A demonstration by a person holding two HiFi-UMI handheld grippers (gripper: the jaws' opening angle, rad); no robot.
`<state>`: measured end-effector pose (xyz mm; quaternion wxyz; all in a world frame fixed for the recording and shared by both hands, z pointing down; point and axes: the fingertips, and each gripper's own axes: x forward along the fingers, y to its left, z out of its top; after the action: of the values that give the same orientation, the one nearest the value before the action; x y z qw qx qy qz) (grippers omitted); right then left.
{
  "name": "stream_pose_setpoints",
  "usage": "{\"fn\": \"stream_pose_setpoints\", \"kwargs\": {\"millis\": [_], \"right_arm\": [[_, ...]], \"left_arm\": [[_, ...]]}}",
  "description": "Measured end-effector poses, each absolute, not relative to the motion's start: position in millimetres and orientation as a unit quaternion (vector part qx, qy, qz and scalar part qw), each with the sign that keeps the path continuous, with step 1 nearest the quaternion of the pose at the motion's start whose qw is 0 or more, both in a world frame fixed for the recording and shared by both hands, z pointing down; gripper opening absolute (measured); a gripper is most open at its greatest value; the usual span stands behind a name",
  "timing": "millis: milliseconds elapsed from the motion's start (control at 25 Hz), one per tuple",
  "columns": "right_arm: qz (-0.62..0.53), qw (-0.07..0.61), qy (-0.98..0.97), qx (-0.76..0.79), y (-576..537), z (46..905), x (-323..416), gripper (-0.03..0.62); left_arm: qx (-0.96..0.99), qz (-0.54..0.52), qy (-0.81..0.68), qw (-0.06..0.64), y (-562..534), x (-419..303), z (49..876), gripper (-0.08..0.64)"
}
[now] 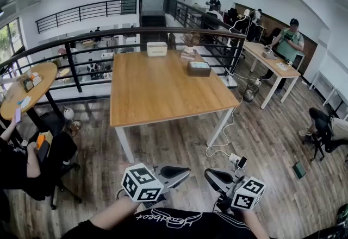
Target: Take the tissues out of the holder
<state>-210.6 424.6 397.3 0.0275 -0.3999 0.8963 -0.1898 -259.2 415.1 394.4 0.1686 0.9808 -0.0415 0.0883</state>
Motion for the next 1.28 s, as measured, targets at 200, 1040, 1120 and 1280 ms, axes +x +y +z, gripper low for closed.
{"fn": "stream_pose_setpoints", "kwargs": {"millis": [200, 1040, 1120, 1280], "right_arm": [[-0.192, 0.031, 0.897, -0.397, 409, 404, -182, 0.015], [-0.234, 0.015, 0.902, -0.362, 413, 476, -22, 0.017], [-0.238, 0.019, 0.900, -0.365, 411, 481, 0, 0.017], [-0.232, 0.028, 0.896, -0.378, 408, 469, 40, 0.017]], "left_arm": [[0.980, 0.092, -0.039, 0.171, 402, -227, 403, 0.012], [0.960, 0.153, -0.002, 0.233, 390, -30, 477, 0.012], [0.959, 0.161, -0.001, 0.232, 390, -9, 481, 0.012], [0.962, 0.164, -0.001, 0.219, 390, 22, 469, 0.012]]}}
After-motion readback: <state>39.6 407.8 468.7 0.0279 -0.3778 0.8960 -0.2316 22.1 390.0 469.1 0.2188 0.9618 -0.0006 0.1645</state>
